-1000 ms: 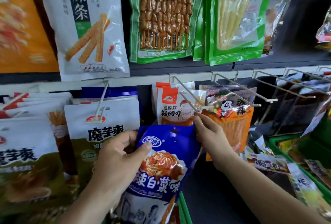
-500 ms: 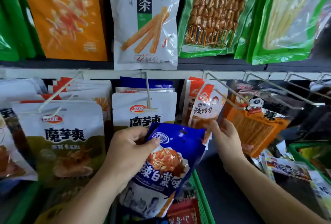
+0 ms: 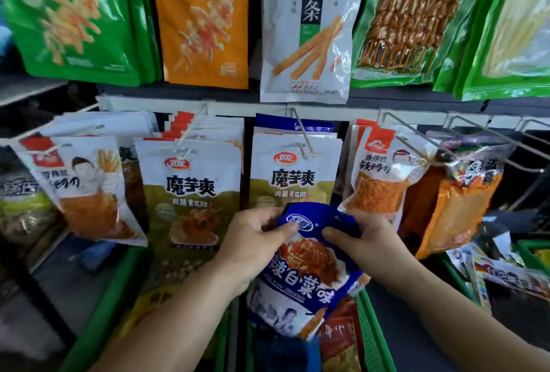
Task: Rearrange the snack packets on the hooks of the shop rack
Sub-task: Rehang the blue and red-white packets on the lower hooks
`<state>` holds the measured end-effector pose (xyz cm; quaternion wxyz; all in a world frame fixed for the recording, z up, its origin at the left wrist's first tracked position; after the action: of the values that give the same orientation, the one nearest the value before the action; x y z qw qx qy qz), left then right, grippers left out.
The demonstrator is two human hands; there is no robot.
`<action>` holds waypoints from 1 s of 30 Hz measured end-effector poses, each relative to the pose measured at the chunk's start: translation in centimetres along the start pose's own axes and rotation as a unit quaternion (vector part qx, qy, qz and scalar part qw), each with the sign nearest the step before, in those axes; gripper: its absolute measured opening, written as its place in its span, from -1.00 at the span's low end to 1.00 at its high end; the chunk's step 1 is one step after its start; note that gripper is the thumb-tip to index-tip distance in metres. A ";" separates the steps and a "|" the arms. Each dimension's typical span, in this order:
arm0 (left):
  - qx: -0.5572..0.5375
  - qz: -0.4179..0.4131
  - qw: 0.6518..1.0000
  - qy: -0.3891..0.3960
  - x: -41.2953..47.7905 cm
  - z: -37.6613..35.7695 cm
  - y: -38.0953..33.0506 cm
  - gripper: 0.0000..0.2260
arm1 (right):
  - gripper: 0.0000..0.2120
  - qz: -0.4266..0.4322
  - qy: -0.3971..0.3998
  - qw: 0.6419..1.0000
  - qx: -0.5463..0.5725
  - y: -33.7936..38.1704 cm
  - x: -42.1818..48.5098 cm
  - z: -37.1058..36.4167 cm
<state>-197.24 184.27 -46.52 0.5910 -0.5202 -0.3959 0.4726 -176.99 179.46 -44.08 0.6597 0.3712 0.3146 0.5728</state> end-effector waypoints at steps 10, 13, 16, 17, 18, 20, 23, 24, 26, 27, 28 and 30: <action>0.076 -0.002 0.996 -0.040 -4.6 10.2 -1.4 -0.78 | -0.80 0.100 0.021 0.975 -0.198 7.0 0.4 -7.6; 0.134 -0.012 0.983 -0.125 -5.2 17.1 -1.4 -0.65 | -0.85 0.135 0.030 0.955 -0.262 10.0 0.4 -10.9; 0.159 -0.012 0.947 -0.278 -5.8 25.0 -1.1 -0.60 | -0.91 0.169 0.037 0.952 -0.252 12.7 0.4 -13.6; 0.182 -0.012 0.926 -0.330 -6.0 27.5 -1.1 -0.59 | -0.90 0.179 0.040 0.952 -0.247 13.5 0.5 -14.3; 0.199 -0.011 0.909 -0.367 -6.1 29.6 -1.1 -0.59 | -0.89 0.187 0.040 0.952 -0.241 14.2 0.6 -14.8; 0.193 0.003 0.906 -0.377 -5.5 32.3 -0.9 -0.56 | -0.87 0.193 0.034 0.957 -0.216 15.3 0.8 -15.6; 0.152 -0.001 0.926 -0.344 -3.7 33.7 -1.2 -0.47 | -0.85 0.186 0.037 0.967 -0.170 16.1 1.1 -16.4; 0.137 -0.010 0.931 -0.339 -3.1 33.7 -1.7 -0.43 | -0.85 0.184 0.041 0.969 -0.157 16.1 1.2 -16.6; 0.115 -0.006 0.935 -0.335 -1.8 34.0 -1.7 -0.40 | -0.86 0.184 0.045 0.972 -0.137 16.1 1.3 -16.8; 0.108 0.001 0.935 -0.338 -1.4 34.1 -1.6 -0.41 | -0.87 0.185 0.045 0.973 -0.129 16.1 1.3 -16.8; 0.100 0.001 0.932 -0.348 -1.1 34.2 -1.5 -0.46 | -0.88 0.184 0.043 0.974 -0.123 16.1 1.4 -16.8; 0.106 0.000 0.916 -0.386 -1.3 34.4 -1.2 -0.58 | -0.89 0.179 0.038 0.976 -0.114 16.1 1.5 -16.7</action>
<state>-230.40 191.31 -40.25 0.4441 -0.2316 -0.5403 0.6761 -199.18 184.22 -39.16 0.5717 0.3221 0.2007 0.7274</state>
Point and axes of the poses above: each hand's wrist, its own x-axis towards the middle knuckle, its own z-axis out of the back of the hand, y = z × x, the point moved 6 cm from there along x, towards the middle knuckle, and after that the axes turned 2 degrees about y, right-handed, at the moved point
